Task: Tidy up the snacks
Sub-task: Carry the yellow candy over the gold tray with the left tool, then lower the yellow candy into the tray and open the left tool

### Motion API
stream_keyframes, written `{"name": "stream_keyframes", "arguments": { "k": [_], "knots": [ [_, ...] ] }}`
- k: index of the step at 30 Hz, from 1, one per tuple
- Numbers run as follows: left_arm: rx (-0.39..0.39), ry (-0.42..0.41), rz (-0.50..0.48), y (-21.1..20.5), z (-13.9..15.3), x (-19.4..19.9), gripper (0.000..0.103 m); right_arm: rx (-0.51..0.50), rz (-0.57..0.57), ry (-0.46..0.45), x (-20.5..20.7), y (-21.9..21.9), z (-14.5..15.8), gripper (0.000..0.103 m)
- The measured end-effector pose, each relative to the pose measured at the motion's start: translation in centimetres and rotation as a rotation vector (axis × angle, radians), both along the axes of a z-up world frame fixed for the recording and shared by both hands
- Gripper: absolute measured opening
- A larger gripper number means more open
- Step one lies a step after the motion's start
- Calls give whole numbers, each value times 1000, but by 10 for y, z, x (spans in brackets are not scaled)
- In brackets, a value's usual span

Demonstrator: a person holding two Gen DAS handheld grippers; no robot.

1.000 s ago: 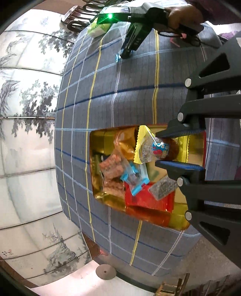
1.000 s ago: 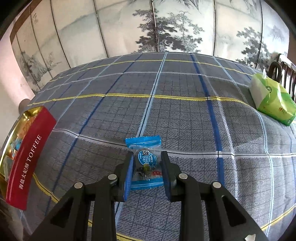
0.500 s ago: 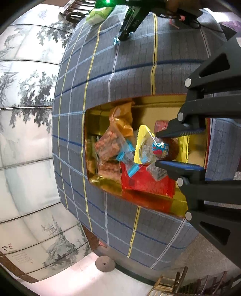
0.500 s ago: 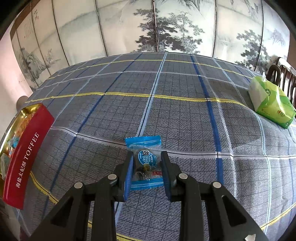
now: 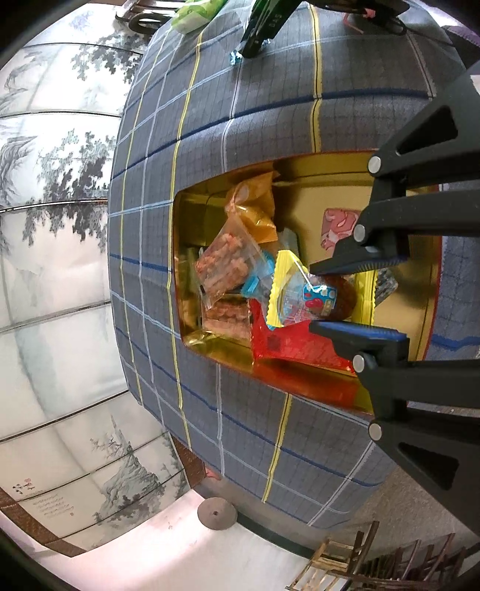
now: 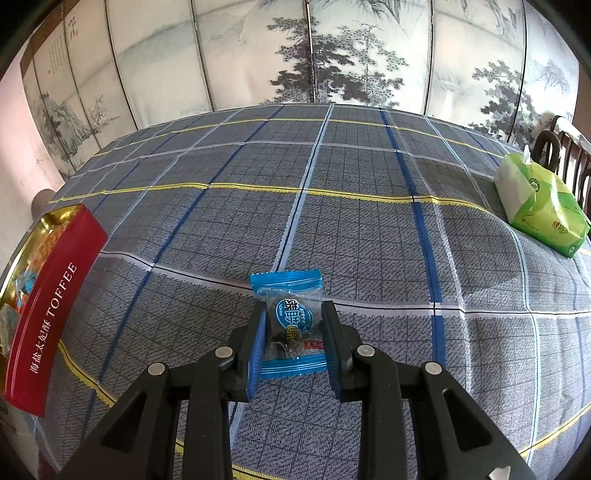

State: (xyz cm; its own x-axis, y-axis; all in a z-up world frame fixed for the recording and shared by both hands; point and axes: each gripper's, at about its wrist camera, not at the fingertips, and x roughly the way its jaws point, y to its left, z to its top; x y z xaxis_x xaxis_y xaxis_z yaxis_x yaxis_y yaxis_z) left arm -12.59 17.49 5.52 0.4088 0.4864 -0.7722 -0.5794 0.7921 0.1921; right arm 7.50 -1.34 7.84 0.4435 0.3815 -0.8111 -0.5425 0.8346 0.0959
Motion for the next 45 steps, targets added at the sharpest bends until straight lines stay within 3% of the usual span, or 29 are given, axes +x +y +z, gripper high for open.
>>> {"name": "stream_keyframes", "arguments": {
  "k": [45],
  "knots": [
    [-15, -46, -35, 34, -9, 29, 26, -14, 0, -6, 0, 2, 0, 27]
  ]
}}
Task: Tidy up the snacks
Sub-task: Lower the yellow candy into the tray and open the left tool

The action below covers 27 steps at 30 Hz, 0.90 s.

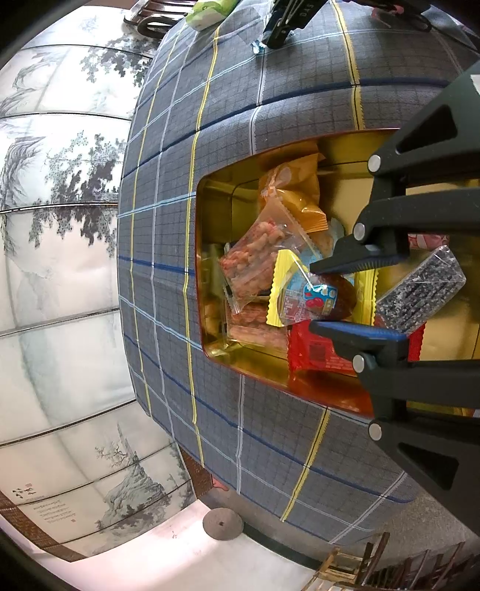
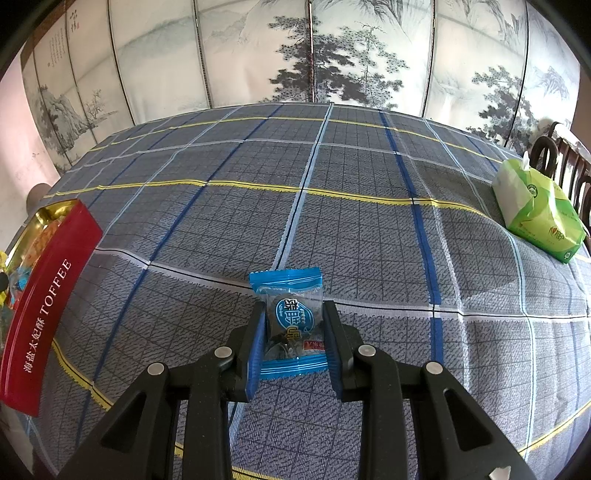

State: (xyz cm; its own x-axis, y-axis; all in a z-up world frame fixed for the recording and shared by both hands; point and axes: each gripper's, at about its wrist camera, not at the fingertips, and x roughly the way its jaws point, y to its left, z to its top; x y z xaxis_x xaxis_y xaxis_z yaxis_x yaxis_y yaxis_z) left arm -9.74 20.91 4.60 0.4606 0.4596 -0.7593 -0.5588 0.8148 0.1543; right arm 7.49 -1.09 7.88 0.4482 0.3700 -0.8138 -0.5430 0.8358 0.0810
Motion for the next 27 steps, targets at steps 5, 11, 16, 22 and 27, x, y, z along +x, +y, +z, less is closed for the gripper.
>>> {"name": "stream_keyframes", "arguments": {
  "k": [5, 11, 16, 22, 27],
  "knots": [
    [-5, 1, 0, 1, -1, 2, 26, -1, 0, -1, 1, -1, 0, 27],
    [-3, 4, 6, 3, 0, 2, 26, -1, 0, 0, 1, -1, 0, 27],
    [0, -3, 15, 5, 7, 1, 32, 1, -1, 1, 0, 1, 0, 27],
    [37, -24, 32, 2, 19, -6, 47, 17, -2, 7, 4, -4, 1, 26],
    [46, -34, 32, -1, 31, -15, 47, 25, 2, 6, 3, -7, 2, 26]
  ]
}}
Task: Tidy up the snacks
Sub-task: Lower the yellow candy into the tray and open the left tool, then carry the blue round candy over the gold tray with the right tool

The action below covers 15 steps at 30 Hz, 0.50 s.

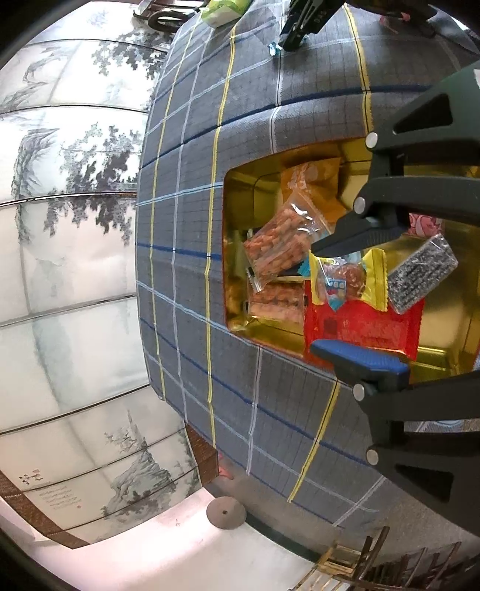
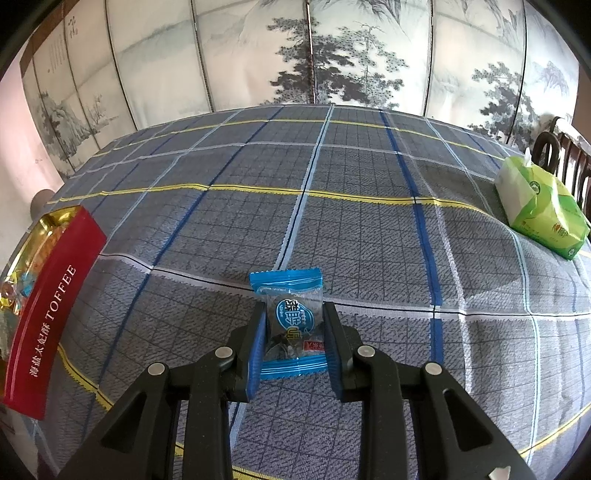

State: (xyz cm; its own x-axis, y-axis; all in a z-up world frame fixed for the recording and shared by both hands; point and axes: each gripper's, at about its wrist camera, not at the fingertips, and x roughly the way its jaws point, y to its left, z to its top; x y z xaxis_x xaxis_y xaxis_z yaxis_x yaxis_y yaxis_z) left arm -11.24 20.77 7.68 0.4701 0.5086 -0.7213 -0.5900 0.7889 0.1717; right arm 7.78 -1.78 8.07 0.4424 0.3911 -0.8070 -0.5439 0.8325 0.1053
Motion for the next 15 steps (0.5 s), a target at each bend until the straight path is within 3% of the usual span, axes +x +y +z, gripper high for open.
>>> {"name": "stream_keyframes", "arguments": {
  "k": [8, 15],
  "knots": [
    [4, -19, 18, -5, 18, -17, 47, 23, 14, 18, -15, -6, 4, 26],
    [15, -34, 24, -11, 30, -30, 47, 71, 49, 2, -35, 2, 30, 26]
  ]
}}
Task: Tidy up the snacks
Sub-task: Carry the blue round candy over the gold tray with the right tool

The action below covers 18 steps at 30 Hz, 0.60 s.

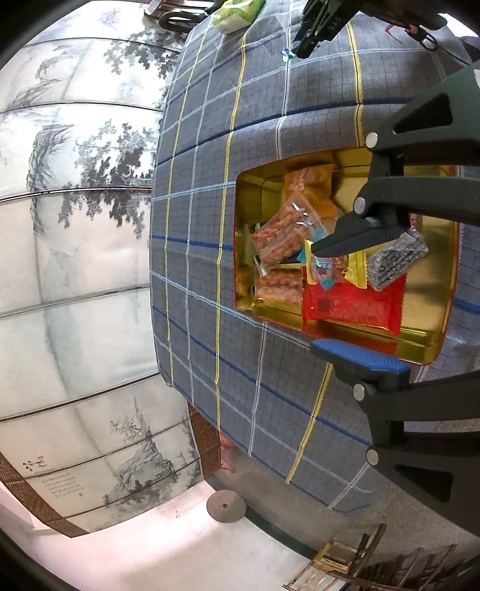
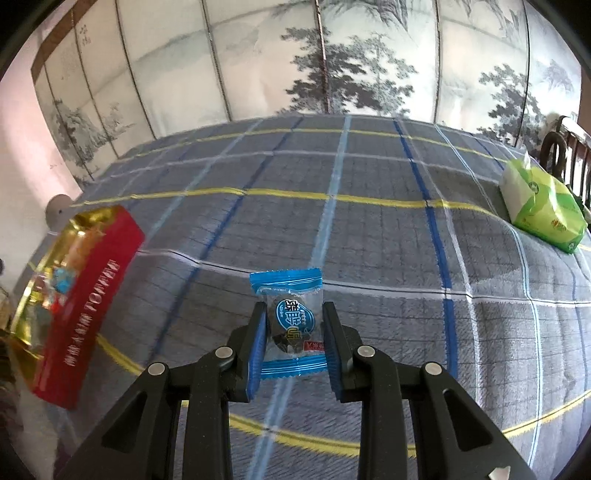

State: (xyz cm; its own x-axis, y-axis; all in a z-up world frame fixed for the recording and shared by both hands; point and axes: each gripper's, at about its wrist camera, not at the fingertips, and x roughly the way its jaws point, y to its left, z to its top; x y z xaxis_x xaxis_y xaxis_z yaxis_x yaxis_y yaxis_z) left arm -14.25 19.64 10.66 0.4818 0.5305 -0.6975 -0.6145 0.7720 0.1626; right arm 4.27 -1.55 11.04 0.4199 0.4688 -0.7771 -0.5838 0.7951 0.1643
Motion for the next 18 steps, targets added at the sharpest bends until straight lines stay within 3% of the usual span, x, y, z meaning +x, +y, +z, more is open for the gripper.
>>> {"name": "stream_keyframes", "arguments": {
  "k": [11, 18],
  "knots": [
    [3, -19, 5, -2, 10, -15, 47, 85, 220, -74, -56, 75, 61, 26],
    [-10, -19, 22, 6, 6, -23, 47, 124, 329, -67, -80, 129, 75, 26]
  ]
}}
